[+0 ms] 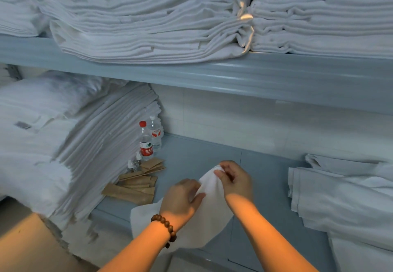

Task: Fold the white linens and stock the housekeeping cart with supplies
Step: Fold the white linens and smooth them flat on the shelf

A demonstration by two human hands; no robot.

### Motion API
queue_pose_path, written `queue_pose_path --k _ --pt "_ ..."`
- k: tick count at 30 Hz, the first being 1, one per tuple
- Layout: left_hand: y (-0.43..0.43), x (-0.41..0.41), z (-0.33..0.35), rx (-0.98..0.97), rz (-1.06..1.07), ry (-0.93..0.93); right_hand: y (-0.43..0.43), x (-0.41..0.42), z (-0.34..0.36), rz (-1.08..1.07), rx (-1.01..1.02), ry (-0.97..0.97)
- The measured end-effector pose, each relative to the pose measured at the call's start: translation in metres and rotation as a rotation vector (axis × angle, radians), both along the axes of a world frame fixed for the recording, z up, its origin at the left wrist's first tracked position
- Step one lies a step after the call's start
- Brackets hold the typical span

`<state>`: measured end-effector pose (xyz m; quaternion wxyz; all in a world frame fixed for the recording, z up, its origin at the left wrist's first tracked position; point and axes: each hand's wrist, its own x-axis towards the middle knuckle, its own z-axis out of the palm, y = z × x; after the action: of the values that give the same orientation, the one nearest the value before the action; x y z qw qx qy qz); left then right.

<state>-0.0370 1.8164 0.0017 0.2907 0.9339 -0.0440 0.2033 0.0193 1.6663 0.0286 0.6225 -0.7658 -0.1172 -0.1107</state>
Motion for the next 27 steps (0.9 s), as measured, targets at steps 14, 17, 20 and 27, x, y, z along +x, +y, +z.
queue_pose_path --k 14,17,20,27 --pt "0.027 -0.024 0.039 -0.15 -0.142 0.091 -0.005 -0.053 0.036 -0.091 -0.024 -0.1" --pt "0.038 -0.034 0.027 -0.067 -0.201 0.121 -0.006 -0.067 0.041 -0.187 -0.025 -0.163" --pt "0.052 -0.043 0.012 0.001 -0.227 0.167 -0.015 -0.077 0.043 -0.273 -0.023 -0.209" --pt "0.063 -0.056 -0.01 0.154 -0.373 0.321 -0.045 -0.096 0.046 -0.371 -0.06 -0.195"
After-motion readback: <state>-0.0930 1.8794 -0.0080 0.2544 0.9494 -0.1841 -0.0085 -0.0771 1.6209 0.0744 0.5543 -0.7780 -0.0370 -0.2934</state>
